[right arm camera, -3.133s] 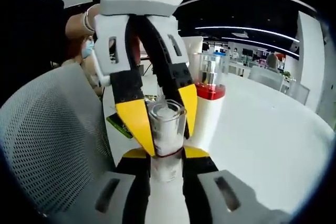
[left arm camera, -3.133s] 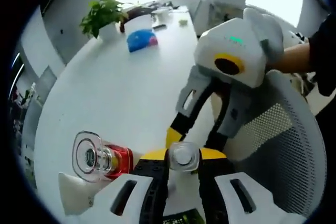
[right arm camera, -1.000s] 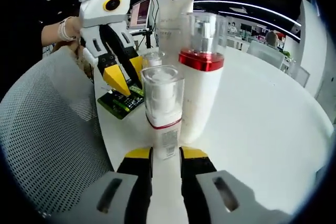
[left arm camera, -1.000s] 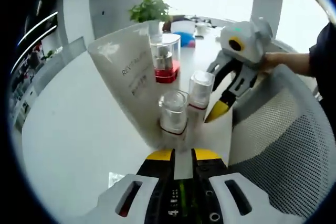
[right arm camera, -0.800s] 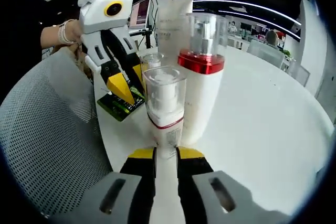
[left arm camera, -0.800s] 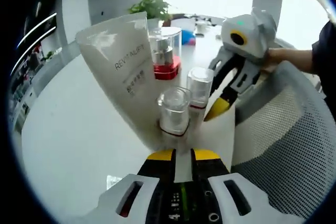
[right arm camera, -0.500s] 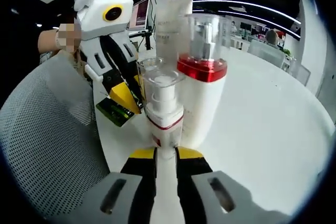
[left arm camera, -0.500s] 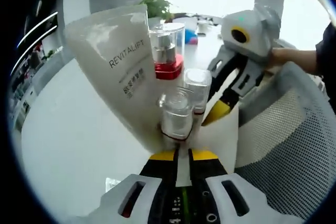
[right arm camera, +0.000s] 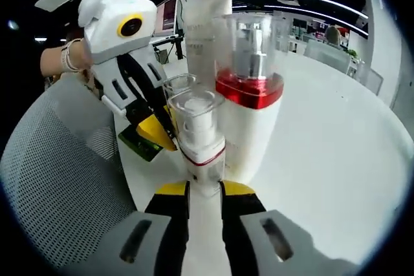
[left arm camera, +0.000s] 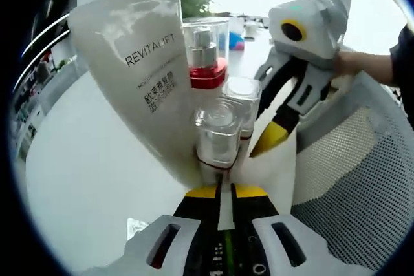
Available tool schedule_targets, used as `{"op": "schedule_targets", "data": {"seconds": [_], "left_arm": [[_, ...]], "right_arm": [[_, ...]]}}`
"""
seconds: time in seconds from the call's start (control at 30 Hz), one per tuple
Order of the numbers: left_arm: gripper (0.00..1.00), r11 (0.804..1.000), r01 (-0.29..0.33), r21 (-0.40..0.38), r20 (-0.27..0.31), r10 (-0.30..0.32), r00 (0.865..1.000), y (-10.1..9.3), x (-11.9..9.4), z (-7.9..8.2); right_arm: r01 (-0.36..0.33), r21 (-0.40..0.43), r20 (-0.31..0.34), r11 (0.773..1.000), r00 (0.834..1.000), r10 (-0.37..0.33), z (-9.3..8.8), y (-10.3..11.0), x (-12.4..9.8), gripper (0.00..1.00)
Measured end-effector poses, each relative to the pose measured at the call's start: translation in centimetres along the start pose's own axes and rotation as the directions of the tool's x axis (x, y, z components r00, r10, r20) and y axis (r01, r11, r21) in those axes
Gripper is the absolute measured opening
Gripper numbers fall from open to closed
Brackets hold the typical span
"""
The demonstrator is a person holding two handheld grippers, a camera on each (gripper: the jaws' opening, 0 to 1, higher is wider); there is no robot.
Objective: Arrange the skincare products in the storage area until every visible bottle or jar stands upright without overlapping.
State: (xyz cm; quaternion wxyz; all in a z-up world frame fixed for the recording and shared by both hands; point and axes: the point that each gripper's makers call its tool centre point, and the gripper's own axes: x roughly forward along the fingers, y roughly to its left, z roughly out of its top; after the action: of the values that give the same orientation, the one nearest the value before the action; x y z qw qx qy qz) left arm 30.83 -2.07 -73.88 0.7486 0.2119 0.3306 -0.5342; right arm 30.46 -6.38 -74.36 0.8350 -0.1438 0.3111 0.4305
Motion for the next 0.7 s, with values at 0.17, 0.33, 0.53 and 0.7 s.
{"op": "schedule_targets", "data": {"seconds": [0.17,0.33,0.53,0.7], "left_arm": [[0.03,1.0,-0.002,0.01,-0.007,0.002,1.0,0.01,0.06,-0.02],[0.03,1.0,-0.002,0.014,-0.01,0.002,1.0,0.05,0.16,-0.11],[0.03,1.0,-0.001,0.018,-0.008,0.001,1.0,0.12,0.23,-0.07],[0.02,1.0,-0.002,0.011,-0.001,0.002,1.0,0.14,0.24,-0.04]], "right_arm": [[0.003,0.011,-0.022,1.0,1.0,-0.003,0.12,-0.02,-0.02,0.19],[0.029,0.043,-0.04,0.999,0.999,-0.027,0.16,-0.23,0.11,0.18],[0.033,0.066,-0.042,0.997,0.999,-0.03,0.15,-0.42,0.3,0.19],[0.042,0.072,-0.032,0.997,0.999,-0.039,0.29,-0.79,0.29,0.18]]}}
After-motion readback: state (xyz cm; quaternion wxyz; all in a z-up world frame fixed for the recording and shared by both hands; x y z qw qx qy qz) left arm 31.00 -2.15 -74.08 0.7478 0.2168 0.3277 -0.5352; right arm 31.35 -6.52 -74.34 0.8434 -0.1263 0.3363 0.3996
